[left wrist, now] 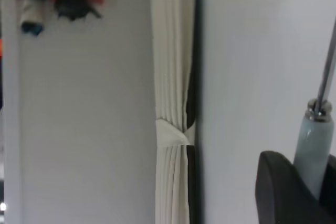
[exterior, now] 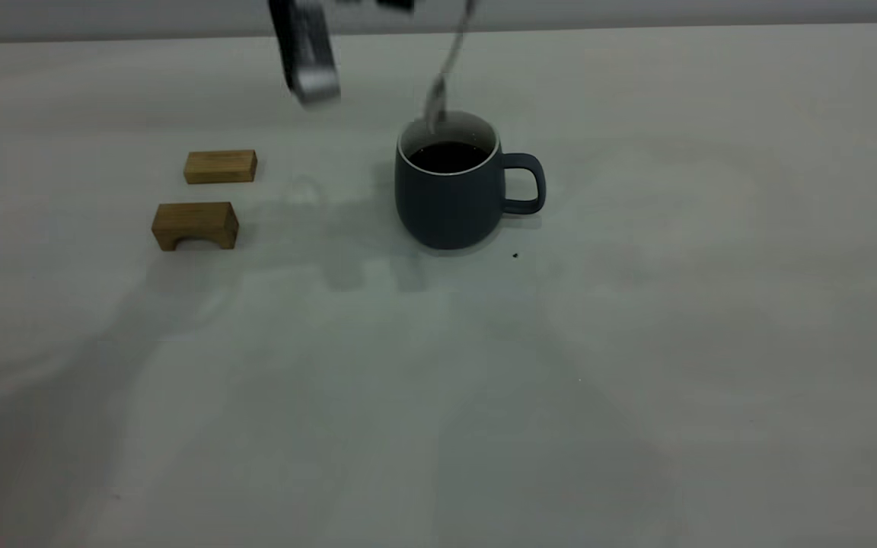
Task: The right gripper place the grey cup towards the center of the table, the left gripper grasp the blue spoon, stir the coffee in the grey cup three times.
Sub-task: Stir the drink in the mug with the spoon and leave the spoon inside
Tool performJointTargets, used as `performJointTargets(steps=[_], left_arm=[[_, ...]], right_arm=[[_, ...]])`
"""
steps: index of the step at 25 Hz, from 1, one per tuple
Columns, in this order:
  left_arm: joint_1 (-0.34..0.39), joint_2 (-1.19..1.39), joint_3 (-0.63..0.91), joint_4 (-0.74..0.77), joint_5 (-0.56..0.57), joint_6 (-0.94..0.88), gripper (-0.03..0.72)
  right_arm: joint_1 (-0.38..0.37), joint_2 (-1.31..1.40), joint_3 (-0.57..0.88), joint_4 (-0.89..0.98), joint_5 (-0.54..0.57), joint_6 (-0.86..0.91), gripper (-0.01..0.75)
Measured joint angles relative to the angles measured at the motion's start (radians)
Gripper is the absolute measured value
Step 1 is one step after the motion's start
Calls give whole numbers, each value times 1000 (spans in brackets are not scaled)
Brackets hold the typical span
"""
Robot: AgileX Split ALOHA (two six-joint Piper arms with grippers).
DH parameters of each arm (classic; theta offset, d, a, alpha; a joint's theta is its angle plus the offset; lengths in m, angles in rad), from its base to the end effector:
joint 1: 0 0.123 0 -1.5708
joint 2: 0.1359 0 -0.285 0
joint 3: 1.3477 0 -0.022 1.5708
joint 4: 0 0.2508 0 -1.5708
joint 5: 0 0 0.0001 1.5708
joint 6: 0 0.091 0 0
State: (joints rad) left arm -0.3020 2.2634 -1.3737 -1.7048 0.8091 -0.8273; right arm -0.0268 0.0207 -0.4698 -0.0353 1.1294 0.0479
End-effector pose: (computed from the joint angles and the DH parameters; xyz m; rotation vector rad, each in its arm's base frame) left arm 0.4103 -0.1962 0.1116 1.8162 -1.3230 1.1803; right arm -0.0019 -0.0029 0.2636 0.0828 2.1619 -0.0311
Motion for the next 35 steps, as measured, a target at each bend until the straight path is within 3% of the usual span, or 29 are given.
performJointTargets(steps=[9,17,25,35], left_arm=[[0,163,-143,-21,7,14,139],[4,228,-150,-18,45,15,139],[74,231,-160,-20,44,16,139],[-2,310,-259,-24,52,15,139]], right_arm=[[0,0,0,0,0,0,580],[0,0,0,0,0,0,580],[0,0,0,0,0,0,580],[0,0,0,0,0,0,580]])
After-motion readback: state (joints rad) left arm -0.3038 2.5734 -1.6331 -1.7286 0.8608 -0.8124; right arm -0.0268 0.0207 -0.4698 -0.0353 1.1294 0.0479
